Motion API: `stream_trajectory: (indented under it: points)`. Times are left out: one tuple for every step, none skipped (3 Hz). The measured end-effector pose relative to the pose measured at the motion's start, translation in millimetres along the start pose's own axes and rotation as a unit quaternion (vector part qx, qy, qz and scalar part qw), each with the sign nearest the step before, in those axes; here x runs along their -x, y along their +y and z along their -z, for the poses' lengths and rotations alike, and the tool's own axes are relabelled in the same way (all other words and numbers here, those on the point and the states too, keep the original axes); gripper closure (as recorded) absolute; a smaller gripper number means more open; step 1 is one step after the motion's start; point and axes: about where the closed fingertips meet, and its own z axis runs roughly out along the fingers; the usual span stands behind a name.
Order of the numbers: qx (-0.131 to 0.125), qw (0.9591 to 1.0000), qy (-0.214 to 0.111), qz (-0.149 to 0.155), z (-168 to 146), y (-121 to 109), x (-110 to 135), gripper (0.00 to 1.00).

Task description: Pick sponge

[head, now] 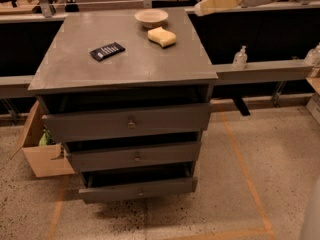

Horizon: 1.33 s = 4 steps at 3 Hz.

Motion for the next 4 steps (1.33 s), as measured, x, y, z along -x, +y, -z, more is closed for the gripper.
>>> stream_trajectory:
  points:
    - [-0.012,0.9994,0.014,-0.030,-30.6,3.2,-6.3,0.00]
    - [0.002,0.9973,0.049,-0.055,-55.7,18.7,-44.2,0.00]
    - [0.003,0.9973,0.049,-0.054,-56.3,19.1,-44.5,0.00]
    - [-0.009,0.9962,0.049,-0.071,-67.2,20.6,-60.4,0.00]
